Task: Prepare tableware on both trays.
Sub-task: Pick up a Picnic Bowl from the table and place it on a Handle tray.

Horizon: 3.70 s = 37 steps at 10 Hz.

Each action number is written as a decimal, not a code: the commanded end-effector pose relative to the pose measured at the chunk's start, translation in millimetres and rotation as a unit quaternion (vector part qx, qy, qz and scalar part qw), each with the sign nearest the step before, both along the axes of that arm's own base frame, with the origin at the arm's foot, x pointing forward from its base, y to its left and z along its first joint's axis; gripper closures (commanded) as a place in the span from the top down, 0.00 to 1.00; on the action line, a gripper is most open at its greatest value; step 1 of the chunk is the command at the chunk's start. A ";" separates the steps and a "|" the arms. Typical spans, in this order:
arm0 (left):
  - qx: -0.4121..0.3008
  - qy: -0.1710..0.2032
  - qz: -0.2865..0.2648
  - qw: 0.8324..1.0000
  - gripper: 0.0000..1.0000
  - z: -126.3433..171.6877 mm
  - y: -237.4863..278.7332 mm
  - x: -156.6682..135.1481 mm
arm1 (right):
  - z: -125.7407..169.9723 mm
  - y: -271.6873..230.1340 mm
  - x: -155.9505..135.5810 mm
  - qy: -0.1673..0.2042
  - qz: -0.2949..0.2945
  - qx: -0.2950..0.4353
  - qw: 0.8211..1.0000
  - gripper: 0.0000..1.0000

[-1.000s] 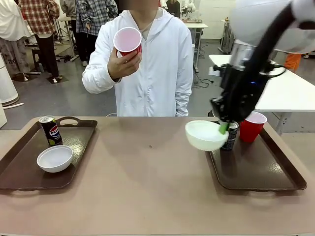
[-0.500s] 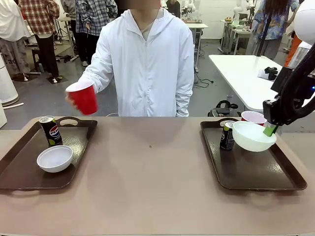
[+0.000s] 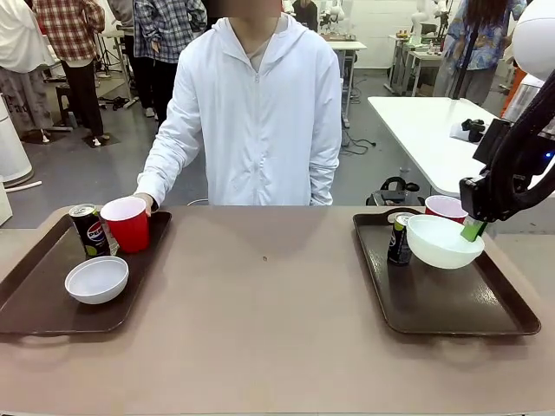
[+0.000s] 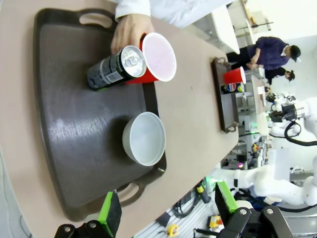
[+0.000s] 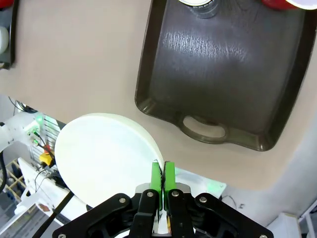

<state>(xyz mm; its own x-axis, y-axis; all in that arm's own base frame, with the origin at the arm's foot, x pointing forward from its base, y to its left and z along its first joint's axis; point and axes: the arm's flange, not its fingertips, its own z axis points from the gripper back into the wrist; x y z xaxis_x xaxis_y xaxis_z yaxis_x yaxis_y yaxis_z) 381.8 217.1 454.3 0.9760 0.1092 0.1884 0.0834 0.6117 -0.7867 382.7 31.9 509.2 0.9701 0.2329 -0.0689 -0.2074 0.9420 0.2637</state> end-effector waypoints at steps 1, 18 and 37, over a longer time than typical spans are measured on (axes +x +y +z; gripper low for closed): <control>-0.006 0.002 0.006 1.000 1.00 3.7 -0.3 -0.2 | -15.7 4.4 18.0 -0.026 -0.046 -0.034 0.998 0.03; -0.006 0.002 0.006 1.000 1.00 3.7 -0.3 -0.2 | -117.8 -25.9 64.8 -0.037 -0.148 -0.119 0.981 0.43; -0.006 0.002 0.006 1.000 1.00 3.7 -0.3 -0.2 | -31.3 -42.1 23.3 0.030 -0.092 -0.086 0.992 1.00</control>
